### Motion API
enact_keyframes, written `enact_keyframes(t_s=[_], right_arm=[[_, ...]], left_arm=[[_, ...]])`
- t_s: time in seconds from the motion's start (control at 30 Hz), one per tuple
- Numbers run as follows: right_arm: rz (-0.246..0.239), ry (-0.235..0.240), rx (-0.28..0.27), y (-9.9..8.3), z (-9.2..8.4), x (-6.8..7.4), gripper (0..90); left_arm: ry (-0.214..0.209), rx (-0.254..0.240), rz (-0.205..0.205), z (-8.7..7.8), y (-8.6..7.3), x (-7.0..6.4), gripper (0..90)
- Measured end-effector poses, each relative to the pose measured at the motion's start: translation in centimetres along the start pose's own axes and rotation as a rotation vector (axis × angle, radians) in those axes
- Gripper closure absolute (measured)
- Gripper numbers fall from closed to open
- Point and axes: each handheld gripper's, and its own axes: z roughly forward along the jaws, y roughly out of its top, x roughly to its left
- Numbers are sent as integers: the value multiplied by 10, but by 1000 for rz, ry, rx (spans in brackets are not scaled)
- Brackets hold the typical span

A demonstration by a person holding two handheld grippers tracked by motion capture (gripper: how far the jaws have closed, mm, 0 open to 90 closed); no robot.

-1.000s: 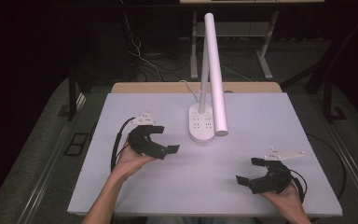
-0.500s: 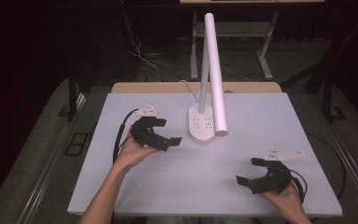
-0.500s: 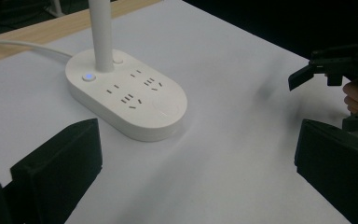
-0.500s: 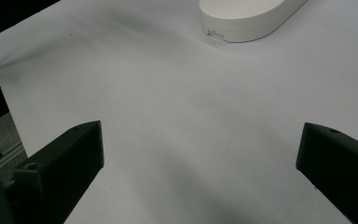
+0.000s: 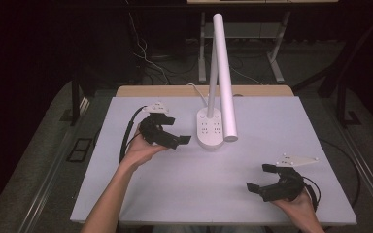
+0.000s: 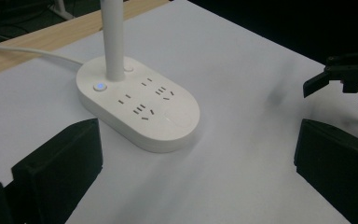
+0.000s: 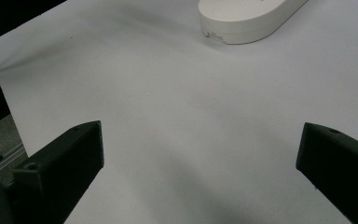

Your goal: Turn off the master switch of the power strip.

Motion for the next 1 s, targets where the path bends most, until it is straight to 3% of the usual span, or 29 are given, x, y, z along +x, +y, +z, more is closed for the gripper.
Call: enact_keyframes(t_s=[1.0], right_arm=[[7, 5, 4, -1, -1, 1, 0]], left_arm=[[12, 53, 19, 26, 32, 23, 10]])
